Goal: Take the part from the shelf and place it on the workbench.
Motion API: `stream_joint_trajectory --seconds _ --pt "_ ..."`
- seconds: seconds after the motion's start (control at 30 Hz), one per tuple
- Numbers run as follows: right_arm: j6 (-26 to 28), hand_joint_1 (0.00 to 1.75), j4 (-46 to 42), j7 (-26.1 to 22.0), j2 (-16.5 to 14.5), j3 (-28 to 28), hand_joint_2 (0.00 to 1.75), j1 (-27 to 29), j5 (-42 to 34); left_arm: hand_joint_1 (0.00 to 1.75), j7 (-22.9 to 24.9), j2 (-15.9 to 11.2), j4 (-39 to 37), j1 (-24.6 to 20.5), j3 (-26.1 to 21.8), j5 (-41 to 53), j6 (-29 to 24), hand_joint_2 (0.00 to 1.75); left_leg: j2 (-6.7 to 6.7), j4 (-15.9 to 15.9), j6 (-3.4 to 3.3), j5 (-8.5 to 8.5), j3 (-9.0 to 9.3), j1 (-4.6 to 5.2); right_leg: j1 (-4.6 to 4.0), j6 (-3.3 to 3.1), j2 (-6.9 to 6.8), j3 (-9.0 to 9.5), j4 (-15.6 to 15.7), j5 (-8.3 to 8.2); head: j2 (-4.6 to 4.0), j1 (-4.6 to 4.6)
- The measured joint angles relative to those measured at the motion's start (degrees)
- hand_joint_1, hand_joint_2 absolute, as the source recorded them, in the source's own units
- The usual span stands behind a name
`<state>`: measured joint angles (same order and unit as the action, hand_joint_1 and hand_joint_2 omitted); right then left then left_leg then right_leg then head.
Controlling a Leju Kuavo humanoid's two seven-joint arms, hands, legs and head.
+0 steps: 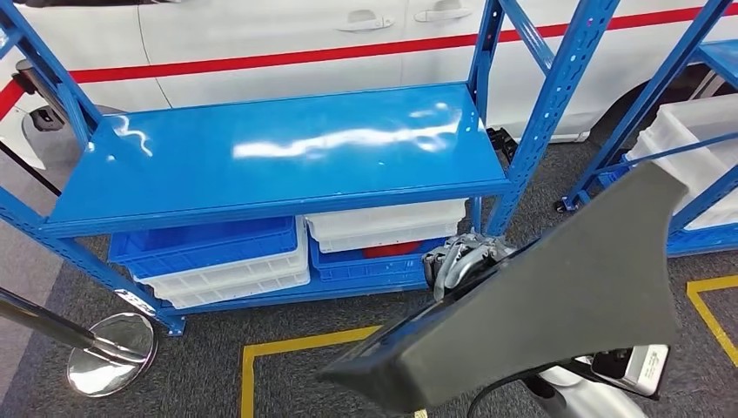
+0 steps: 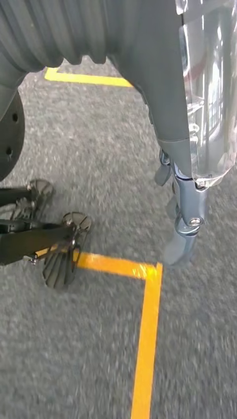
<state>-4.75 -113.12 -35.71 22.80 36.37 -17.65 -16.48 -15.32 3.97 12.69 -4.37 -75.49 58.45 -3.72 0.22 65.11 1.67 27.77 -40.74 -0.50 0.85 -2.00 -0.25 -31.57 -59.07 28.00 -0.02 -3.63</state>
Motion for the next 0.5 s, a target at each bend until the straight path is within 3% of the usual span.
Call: stream_joint_trajectory --seconds 0.03,0.07,0.1,0.13,0.2,0.27,0.3,0.33,0.4,0.43,0.5 --pt "-0.2 1.75 0.0 0.0 -0.1 0.0 1.75 0.0 0.1 0.00 0.0 0.2 0.0 0.0 0.0 -0.1 0.0 1.75 0.00 3.7 0.10 2.91 -0.75 -0.02 -0.14 -0.14 -0.02 -0.90 0.0 -0.74 0.00 0.01" --pt "-0.6 1.75 0.0 0.0 -0.2 0.0 1.75 0.1 0.3 0.00 0.0 0.3 0.0 -0.1 0.0 -0.3 0.0 1.75 -0.01 7.2 0.12 4.71 -1.20 -0.03 -0.31 -0.22 -0.06 -1.83 0.0 -1.46 0.00 0.01" --pt "-1.3 1.75 0.0 0.0 -0.3 -0.1 1.75 0.3 0.6 0.00 -0.1 0.4 0.0 -0.1 0.0 -0.4 0.0 1.75 -0.01 9.6 0.02 4.93 -1.02 -0.02 -0.50 -0.26 -0.11 -2.78 -0.1 -2.18 0.00 0.01" --pt "-2.1 1.75 0.1 0.0 -0.4 -0.2 1.75 0.7 1.1 0.00 -0.1 0.5 0.0 -0.1 0.0 -0.5 0.1 1.75 -0.02 10.3 -0.20 3.92 -0.03 0.04 -0.66 -0.27 -0.16 -3.75 -0.1 -2.90 0.00 0.01" --pt "-3.6 1.75 0.3 0.0 -0.7 -0.8 1.75 1.5 1.8 0.00 -0.2 0.7 0.0 -0.1 -0.1 -0.7 0.3 1.75 -0.05 5.7 -1.00 1.02 4.94 0.44 -0.83 -0.17 -0.20 -5.54 -0.1 -4.36 0.00 0.01" --pt "-4.3 1.75 0.4 0.0 -0.8 -1.6 1.75 2.2 2.1 0.00 -0.2 0.8 0.0 -0.1 -0.1 -0.8 0.4 1.75 -0.02 -3.4 -1.85 1.56 11.81 1.14 -0.82 0.19 -0.26 -6.51 -0.1 -5.61 0.00 0.01" --pt "-4.5 1.75 0.4 0.0 -0.9 -1.9 1.75 2.4 2.2 0.00 -0.3 0.8 0.0 -0.2 -0.1 -0.8 0.5 1.75 -0.01 -6.7 -2.19 2.25 14.00 1.43 -0.70 0.46 -0.34 -6.59 0.1 -6.18 0.00 0.01" --pt "-4.7 1.75 0.4 0.0 -0.9 -2.2 1.75 2.6 2.3 0.00 -0.3 0.9 0.0 -0.2 -0.1 -0.8 0.5 1.75 0.00 -8.7 -2.48 2.77 15.07 1.69 -0.55 0.79 -0.43 -6.56 0.3 -6.75 0.00 0.00" --pt "-6.2 1.75 0.4 0.0 -1.3 -3.0 1.75 3.5 3.2 0.00 -0.4 1.0 0.0 -0.2 -0.1 -0.9 0.5 1.75 0.08 -9.8 -3.08 1.46 14.77 1.77 -0.30 1.42 -0.49 -6.54 0.7 -7.49 0.00 0.00" --pt "-7.7 1.75 0.4 0.0 -1.7 -3.6 1.75 4.2 3.9 0.00 -0.6 1.1 0.0 -0.1 -0.2 -1.0 0.6 1.75 0.14 -10.3 -3.40 0.59 14.43 1.70 -0.28 1.69 -0.37 -6.78 0.3 -6.62 0.00 0.01" --pt "-11.6 1.75 0.5 0.0 -2.9 -5.3 1.75 5.8 5.4 0.00 -1.1 1.4 0.0 0.0 -0.2 -1.3 0.4 1.75 0.29 -11.1 -3.80 -1.40 13.17 1.42 -0.22 2.12 -0.05 -7.95 -3.6 -1.37 0.00 0.01"
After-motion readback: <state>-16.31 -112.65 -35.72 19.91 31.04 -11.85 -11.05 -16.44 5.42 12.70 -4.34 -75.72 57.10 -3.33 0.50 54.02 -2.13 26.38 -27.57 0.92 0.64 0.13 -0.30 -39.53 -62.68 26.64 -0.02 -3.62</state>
